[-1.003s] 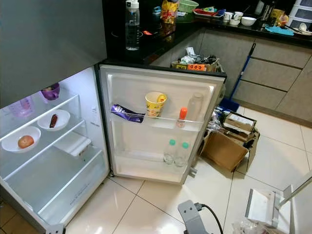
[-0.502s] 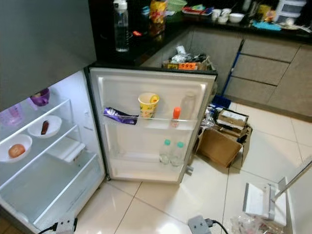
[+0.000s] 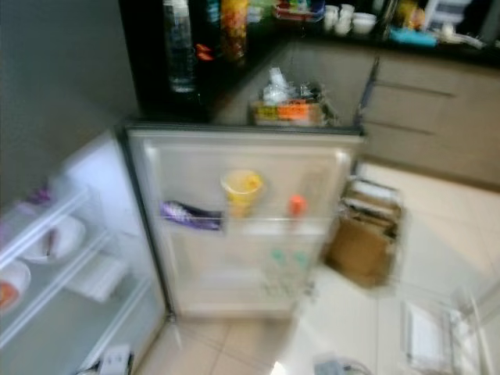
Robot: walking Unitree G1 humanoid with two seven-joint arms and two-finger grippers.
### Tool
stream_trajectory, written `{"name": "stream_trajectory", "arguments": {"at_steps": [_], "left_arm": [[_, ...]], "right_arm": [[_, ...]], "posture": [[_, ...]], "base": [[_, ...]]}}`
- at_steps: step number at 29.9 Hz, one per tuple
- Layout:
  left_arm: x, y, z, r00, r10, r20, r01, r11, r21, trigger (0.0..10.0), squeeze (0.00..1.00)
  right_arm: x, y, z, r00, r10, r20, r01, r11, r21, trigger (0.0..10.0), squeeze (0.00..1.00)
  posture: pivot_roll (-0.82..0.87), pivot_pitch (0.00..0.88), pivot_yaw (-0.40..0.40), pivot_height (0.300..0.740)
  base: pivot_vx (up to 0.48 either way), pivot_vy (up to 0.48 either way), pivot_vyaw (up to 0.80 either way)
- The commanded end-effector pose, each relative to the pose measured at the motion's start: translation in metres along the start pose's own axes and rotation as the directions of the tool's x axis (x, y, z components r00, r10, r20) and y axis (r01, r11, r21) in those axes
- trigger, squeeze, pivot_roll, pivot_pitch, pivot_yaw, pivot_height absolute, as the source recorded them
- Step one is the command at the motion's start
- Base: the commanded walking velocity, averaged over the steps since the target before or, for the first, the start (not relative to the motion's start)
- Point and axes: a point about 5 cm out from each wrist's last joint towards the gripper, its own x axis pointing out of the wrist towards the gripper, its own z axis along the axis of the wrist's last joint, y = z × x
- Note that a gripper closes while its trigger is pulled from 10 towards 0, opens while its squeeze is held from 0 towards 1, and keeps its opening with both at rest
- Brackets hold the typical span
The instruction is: Restocking fridge
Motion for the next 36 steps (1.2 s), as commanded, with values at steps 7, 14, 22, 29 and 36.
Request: {"name": "stream_trajectory", "arguments": {"at_steps": [7, 14, 22, 29, 36], "left_arm": [[-0.006, 0.006, -0.018, 0.998, 0.017, -0.067, -0.018, 1.0, -0.003, 10.0, 0.0], [-0.005, 0.005, -0.019, 0.997, 0.023, -0.067, -0.024, 0.999, -0.021, 10.0, 0.0], [-0.006, 0.003, -0.022, 0.996, -0.016, -0.089, 0.017, 1.0, 0.001, 10.0, 0.0], [-0.006, 0.004, -0.023, 0.996, 0.002, -0.092, -0.002, 1.0, -0.004, 10.0, 0.0], [-0.005, 0.002, -0.023, 0.996, 0.007, -0.086, -0.008, 1.0, -0.012, 10.0, 0.0]], "right_arm": [[0.0, 0.001, -0.004, 1.0, -0.001, -0.019, 0.001, 1.0, 0.024, 10.0, 0.0], [-0.001, 0.0, -0.005, 1.0, -0.012, -0.008, 0.012, 0.999, 0.038, 10.0, 0.0], [-0.001, -0.001, -0.004, 1.0, -0.013, 0.005, 0.012, 0.999, 0.046, 10.0, 0.0], [-0.001, -0.002, 0.0, 1.0, -0.009, 0.02, 0.008, 0.999, 0.038, 10.0, 0.0], [0.0, -0.002, 0.008, 0.999, 0.005, 0.046, -0.006, 1.0, 0.017, 10.0, 0.0]], "posture": [[-0.04, 0.0, -0.023, 0.74], [-0.05, 0.0, -0.022, 0.74], [-0.05, 0.0, -0.022, 0.74], [-0.05, 0.0, -0.025, 0.74], [-0.05, 0.0, -0.029, 0.74]], "base": [[0.36, 0.0, -0.32], [0.0, 0.0, -0.52], [0.0, -0.192, 0.0], [0.0, -0.247, 0.0], [0.0, 0.0, 0.0]]}}
